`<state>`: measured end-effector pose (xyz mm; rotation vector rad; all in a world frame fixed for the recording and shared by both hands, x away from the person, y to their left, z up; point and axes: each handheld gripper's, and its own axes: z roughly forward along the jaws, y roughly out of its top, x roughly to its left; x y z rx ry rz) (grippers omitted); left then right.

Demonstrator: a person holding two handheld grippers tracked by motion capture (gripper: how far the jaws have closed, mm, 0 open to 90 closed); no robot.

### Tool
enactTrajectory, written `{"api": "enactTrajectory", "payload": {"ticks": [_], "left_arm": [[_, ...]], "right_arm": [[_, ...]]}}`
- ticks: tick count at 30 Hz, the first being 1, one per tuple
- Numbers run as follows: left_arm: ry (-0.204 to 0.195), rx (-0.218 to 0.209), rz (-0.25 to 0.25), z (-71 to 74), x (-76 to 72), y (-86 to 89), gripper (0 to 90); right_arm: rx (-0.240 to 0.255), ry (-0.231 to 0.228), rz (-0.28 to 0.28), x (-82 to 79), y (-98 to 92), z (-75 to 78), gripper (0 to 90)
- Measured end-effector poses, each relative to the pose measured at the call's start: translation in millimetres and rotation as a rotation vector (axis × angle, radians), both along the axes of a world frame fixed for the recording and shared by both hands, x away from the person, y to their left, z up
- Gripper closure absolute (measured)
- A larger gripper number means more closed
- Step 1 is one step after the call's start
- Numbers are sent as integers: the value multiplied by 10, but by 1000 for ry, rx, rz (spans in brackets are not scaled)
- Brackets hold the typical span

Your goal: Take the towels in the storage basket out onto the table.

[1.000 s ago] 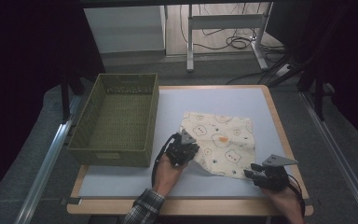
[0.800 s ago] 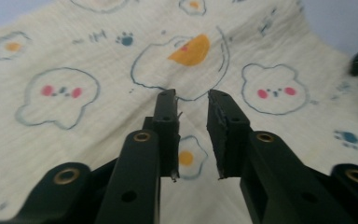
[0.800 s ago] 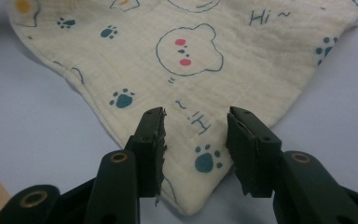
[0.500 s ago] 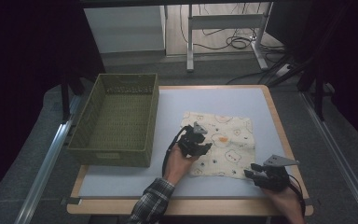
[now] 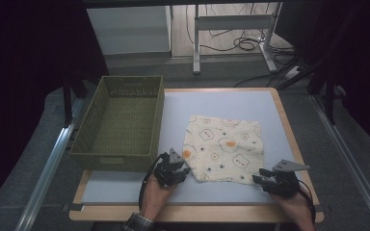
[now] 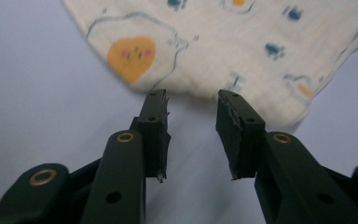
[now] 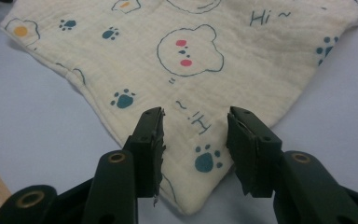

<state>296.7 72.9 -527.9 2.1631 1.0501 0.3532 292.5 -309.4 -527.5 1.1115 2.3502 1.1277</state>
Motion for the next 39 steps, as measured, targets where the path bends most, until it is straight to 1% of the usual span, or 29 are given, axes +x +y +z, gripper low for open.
{"api": "enactTrajectory", "payload": {"ticks": [2,3,5,6,7,9,11,14,19,21,23,25,27,29,32,33,34,36,37,39], "left_arm": [[13,0,2,-58,47,-26,629],[2,-2,0,-62,65,-41,627],[-8,-6,-2,-54,137,-111,625],[-25,-10,-1,-41,176,-149,623],[-43,-20,1,-15,223,-196,616],[-57,-42,-6,28,296,-261,602],[-70,-41,-13,80,393,-350,590],[-62,-52,-27,105,519,-456,570],[-46,-23,-38,69,640,-571,549],[-38,-29,-39,54,639,-570,545],[-23,-39,-51,51,587,-564,546],[-19,-46,-65,41,519,-562,550],[-17,-47,-72,13,451,-572,550],[-13,-49,-80,-10,429,-584,550],[-27,-43,-83,-31,414,-621,559],[-28,-43,-86,-36,414,-628,578],[-30,-44,-84,-39,410,-635,617],[-38,-31,-97,-25,398,-641,739],[-32,-34,-98,-13,389,-635,787],[-12,-54,-105,35,373,-580,819]], "right_arm": [[4,-1,1,2,0,-3,561],[5,-1,2,3,0,-3,560],[5,-1,2,3,-1,-4,560],[5,-2,2,2,-1,-5,560],[8,-1,3,3,-3,-6,559],[14,1,5,5,-10,-7,559],[22,2,7,9,-20,-11,559],[25,3,9,11,-27,-12,559],[28,3,11,12,-31,-14,559],[31,5,10,11,-33,-15,559],[33,4,10,10,-34,-17,559],[36,6,12,15,-39,-17,559],[35,6,11,14,-38,-17,559],[30,2,11,13,-32,-16,559],[24,2,9,13,-27,-14,561],[27,1,8,12,-26,-16,565],[26,2,6,12,-24,-15,582],[6,-6,-16,7,-15,-8,665],[-5,-11,-29,4,-12,-4,707],[-19,-13,-45,-1,-19,6,793]]}}
